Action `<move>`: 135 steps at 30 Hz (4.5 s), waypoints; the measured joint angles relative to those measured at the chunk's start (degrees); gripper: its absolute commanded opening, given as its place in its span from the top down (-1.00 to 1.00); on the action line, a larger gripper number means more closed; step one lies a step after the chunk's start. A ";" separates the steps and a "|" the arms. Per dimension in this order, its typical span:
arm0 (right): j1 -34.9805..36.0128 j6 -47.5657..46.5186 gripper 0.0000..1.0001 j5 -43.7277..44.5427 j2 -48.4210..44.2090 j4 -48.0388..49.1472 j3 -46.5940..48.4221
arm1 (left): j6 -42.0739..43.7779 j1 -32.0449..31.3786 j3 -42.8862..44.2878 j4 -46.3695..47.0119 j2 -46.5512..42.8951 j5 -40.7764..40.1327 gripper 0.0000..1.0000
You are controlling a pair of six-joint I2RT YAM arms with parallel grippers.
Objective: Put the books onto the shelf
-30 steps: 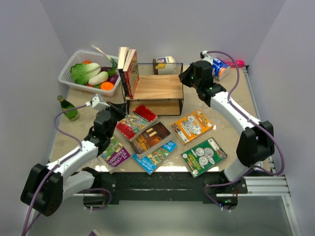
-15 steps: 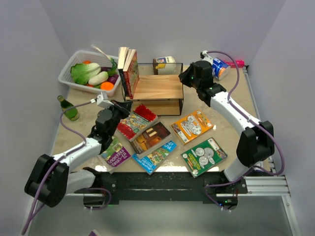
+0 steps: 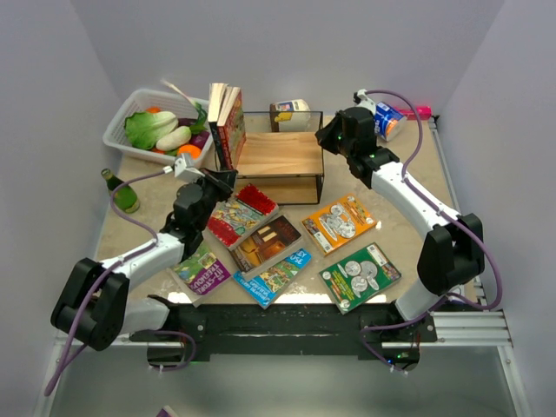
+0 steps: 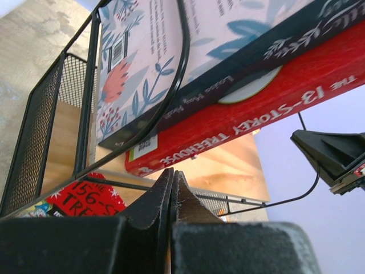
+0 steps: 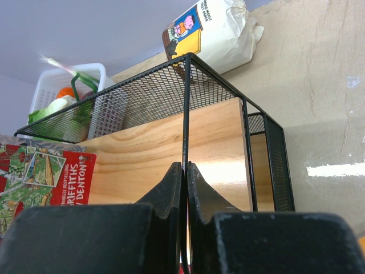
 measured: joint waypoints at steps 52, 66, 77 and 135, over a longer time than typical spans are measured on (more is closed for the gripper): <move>-0.04 -0.50 0.26 -1.31 -0.46 -4.15 -0.02 | 2.01 2.58 3.58 -3.93 -2.99 0.50 1.00; -0.04 -1.95 -0.44 0.04 -7.82 -13.84 -0.02 | 5.86 2.58 3.56 -10.97 -16.17 1.88 0.49; 0.00 -0.90 -0.40 4.59 -29.14 -15.72 -15.23 | 9.38 0.68 0.74 -26.80 -35.36 3.74 -0.01; 11.28 17.94 1.00 -29.88 -6.80 33.99 -49.79 | 4.28 -24.92 -15.28 -43.80 -28.61 -0.50 0.07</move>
